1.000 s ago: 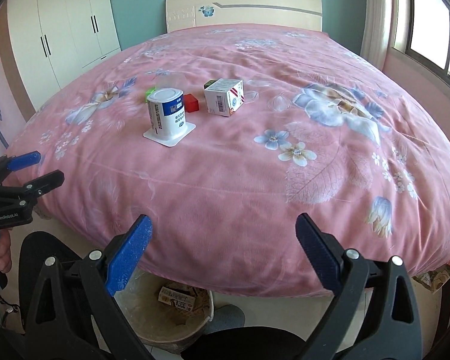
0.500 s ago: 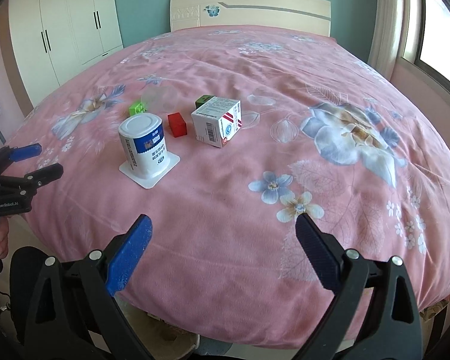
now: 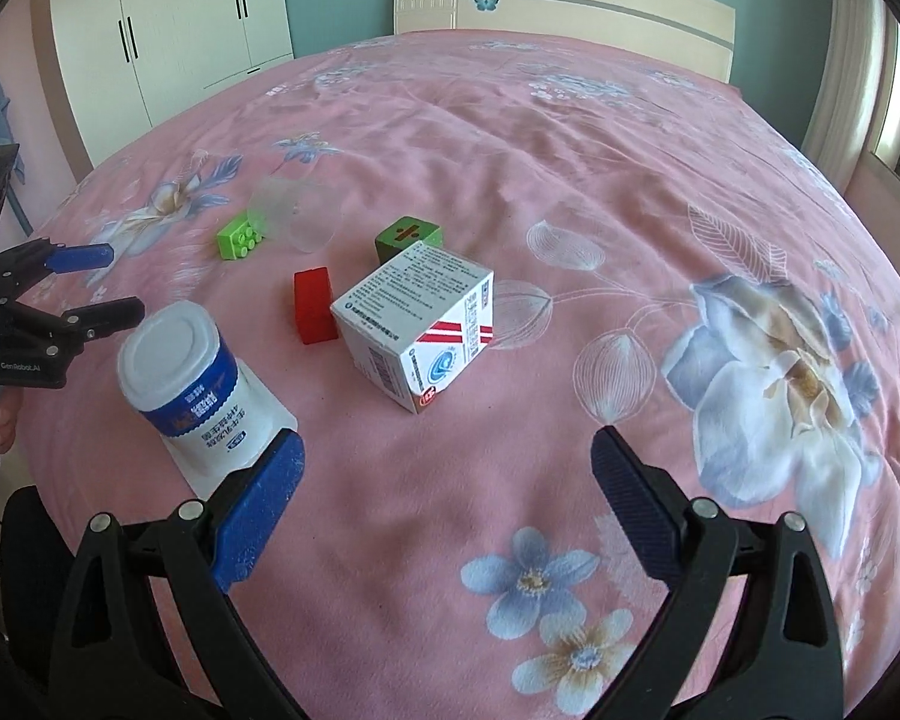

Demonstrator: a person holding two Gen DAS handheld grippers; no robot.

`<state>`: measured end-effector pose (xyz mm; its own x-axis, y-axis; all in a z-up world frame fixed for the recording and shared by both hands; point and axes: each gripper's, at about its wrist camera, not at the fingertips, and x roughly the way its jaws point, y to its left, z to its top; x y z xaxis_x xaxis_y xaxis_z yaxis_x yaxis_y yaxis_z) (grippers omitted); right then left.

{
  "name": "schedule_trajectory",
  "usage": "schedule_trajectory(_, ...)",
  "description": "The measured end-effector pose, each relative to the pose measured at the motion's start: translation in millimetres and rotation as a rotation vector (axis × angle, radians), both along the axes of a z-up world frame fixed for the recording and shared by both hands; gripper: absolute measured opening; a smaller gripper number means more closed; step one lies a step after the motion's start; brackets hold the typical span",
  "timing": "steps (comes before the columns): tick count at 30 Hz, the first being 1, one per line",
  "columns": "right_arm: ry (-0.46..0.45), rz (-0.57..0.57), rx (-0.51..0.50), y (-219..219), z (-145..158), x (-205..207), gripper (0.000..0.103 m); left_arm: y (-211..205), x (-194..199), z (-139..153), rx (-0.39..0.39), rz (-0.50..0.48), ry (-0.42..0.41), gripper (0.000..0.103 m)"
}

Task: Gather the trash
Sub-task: 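Raise both tools from the bin back toward the bedspread items, then grasp the green block with left tool while right tool grasps the white box, then lift the green block and white box off the bedspread with both tools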

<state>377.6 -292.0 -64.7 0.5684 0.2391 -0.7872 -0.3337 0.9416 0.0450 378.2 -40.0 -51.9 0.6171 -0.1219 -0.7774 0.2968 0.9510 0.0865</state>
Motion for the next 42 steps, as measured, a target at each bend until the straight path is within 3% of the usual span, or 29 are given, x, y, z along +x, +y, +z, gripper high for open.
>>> schedule_trajectory(9,0.040,0.076,-0.050,11,-13,42,0.094,-10,33,-10,-0.009,-0.021,0.029,0.095)
schedule_trajectory(24,0.053,0.124,-0.061,14,-27,70,0.094,-14,79,-24,-0.083,-0.004,0.099,0.095)
schedule_trajectory(26,0.056,0.120,-0.055,12,-28,73,0.092,-14,85,-28,-0.090,0.003,0.115,0.087)
schedule_trajectory(27,0.057,0.122,-0.051,12,-29,75,0.088,-13,88,-31,-0.096,0.001,0.128,0.078)
schedule_trajectory(37,0.063,0.114,-0.043,6,-28,78,0.062,-14,95,-35,-0.090,0.025,0.122,0.049)
schedule_trajectory(42,0.063,0.124,-0.059,7,-29,76,0.056,-12,93,-34,-0.092,0.024,0.126,0.031)
